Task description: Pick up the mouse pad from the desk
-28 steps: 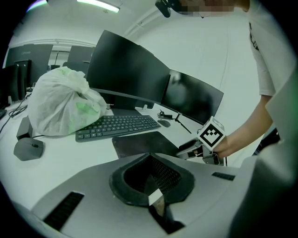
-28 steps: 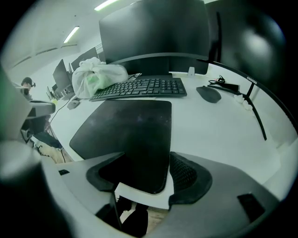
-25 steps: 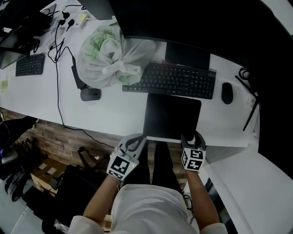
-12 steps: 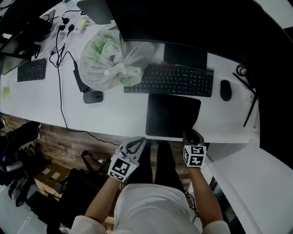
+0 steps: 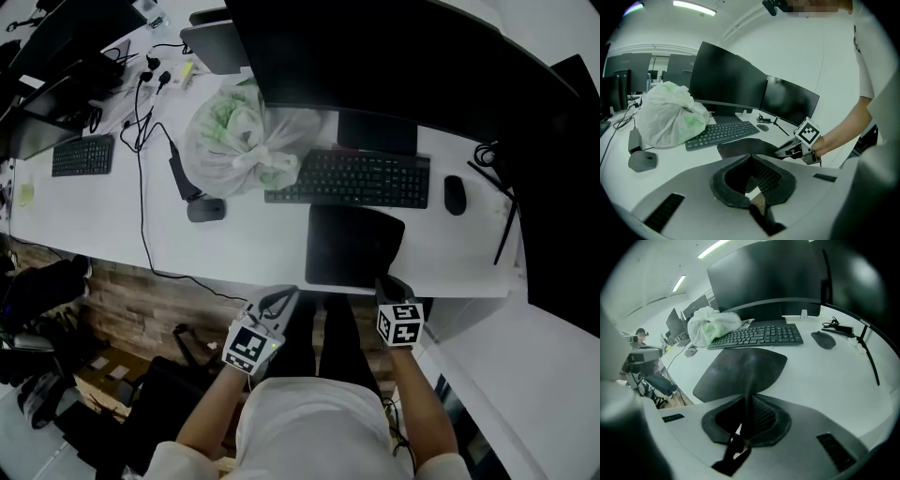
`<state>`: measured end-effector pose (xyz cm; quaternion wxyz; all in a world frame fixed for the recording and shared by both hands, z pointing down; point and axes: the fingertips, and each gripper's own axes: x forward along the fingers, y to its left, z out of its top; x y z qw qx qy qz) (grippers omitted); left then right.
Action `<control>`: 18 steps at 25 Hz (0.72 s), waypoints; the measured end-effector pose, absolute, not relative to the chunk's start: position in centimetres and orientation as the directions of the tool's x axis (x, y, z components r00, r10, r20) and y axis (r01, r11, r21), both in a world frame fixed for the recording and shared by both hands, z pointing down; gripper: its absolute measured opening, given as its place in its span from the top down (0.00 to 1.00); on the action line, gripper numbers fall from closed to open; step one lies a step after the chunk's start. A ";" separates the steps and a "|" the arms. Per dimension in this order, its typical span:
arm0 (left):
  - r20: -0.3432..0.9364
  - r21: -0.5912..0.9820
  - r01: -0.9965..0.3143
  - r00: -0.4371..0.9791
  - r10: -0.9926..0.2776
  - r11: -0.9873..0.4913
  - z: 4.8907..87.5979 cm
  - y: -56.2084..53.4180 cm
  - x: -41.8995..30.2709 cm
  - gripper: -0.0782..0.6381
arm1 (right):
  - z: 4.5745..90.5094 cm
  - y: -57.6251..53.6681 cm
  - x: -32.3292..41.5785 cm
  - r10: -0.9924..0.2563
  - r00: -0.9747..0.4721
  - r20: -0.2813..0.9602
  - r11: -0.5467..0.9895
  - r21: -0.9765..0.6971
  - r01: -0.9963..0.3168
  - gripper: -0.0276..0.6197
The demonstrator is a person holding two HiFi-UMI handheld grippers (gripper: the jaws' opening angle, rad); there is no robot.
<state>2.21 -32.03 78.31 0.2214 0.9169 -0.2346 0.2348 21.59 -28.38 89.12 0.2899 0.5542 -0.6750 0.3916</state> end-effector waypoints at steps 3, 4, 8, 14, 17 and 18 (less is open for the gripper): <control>0.521 0.295 -0.542 0.782 -0.343 -0.787 76.8 -31.9 2.0 0.87 | 87.0 -28.6 20.5 -0.539 -0.248 0.805 0.125 -0.215 -0.969 0.89; 0.516 0.296 -0.543 0.783 -0.346 -0.786 76.3 -31.8 1.9 0.87 | 86.3 -28.6 20.1 -0.545 -0.257 0.798 0.138 -0.217 -0.966 0.89; 0.498 0.297 -0.538 0.792 -0.353 -0.789 74.7 -31.3 1.5 0.87 | 83.6 -29.1 19.0 -0.574 -0.274 0.772 0.161 -0.222 -0.962 0.89; 0.461 0.296 -0.551 0.798 -0.389 -0.780 71.9 -31.5 -0.2 0.87 | 79.3 -30.5 17.1 -0.620 -0.292 0.728 0.203 -0.211 -0.956 0.89; 0.440 0.293 -0.556 0.801 -0.406 -0.778 70.6 -31.7 -1.2 0.87 | 77.2 -31.0 16.3 -0.645 -0.289 0.707 0.213 -0.197 -0.957 0.89; 0.433 0.293 -0.556 0.803 -0.410 -0.778 70.2 -31.7 -1.5 0.87 | 76.6 -31.1 16.1 -0.654 -0.285 0.701 0.215 -0.189 -0.958 0.89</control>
